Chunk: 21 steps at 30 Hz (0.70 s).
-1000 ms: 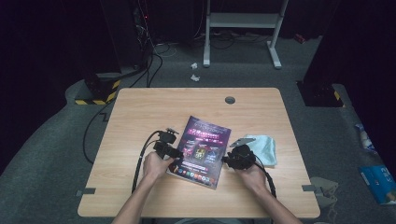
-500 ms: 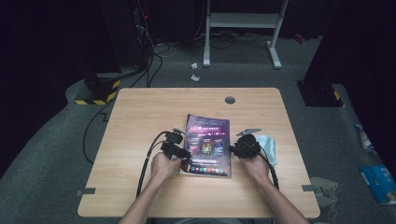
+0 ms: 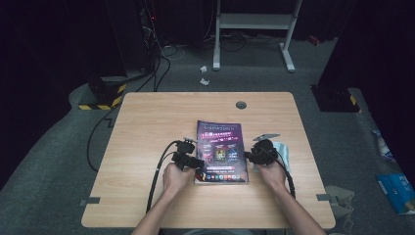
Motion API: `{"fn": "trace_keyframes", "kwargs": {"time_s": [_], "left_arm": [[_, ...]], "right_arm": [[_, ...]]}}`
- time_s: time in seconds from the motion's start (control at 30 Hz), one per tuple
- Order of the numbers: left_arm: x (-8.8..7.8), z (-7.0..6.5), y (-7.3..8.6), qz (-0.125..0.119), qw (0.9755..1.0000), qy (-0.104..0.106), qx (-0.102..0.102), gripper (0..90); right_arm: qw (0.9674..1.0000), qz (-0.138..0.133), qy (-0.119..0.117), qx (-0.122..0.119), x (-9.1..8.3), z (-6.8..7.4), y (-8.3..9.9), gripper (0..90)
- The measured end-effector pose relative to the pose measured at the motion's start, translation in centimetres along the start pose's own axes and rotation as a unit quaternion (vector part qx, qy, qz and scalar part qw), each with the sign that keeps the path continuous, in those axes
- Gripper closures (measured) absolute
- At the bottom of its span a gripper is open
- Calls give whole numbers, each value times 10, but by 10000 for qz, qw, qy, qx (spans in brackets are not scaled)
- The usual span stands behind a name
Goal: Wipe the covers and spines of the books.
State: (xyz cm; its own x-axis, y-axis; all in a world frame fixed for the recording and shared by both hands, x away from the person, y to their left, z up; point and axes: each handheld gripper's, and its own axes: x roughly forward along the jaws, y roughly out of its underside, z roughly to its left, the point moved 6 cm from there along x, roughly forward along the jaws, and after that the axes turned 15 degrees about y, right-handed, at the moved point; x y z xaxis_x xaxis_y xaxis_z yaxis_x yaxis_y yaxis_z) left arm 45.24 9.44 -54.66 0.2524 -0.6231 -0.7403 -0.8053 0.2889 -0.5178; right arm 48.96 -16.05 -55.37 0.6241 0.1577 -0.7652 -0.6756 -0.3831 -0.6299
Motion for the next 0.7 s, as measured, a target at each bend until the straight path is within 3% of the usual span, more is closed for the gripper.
{"fn": "trace_keyframes", "kwargs": {"time_s": [0.07,0.4,0.5,0.57,0.7], "left_arm": [[-1,0,2,-70,9999,72,9,537],[-3,9,3,-191,9998,-25,56,478],[-5,13,4,-292,9995,-69,69,475],[-6,14,4,-305,9995,-94,85,471],[-5,15,4,-332,9992,-150,182,452]], "right_arm": [[10000,30,15,-16,-5,-2,1,604],[9996,134,266,-4,-36,-31,12,535],[9994,-21,309,142,-51,-46,17,513],[9993,-41,329,179,-53,-49,19,511],[9985,177,499,123,-52,-54,34,496]]}}
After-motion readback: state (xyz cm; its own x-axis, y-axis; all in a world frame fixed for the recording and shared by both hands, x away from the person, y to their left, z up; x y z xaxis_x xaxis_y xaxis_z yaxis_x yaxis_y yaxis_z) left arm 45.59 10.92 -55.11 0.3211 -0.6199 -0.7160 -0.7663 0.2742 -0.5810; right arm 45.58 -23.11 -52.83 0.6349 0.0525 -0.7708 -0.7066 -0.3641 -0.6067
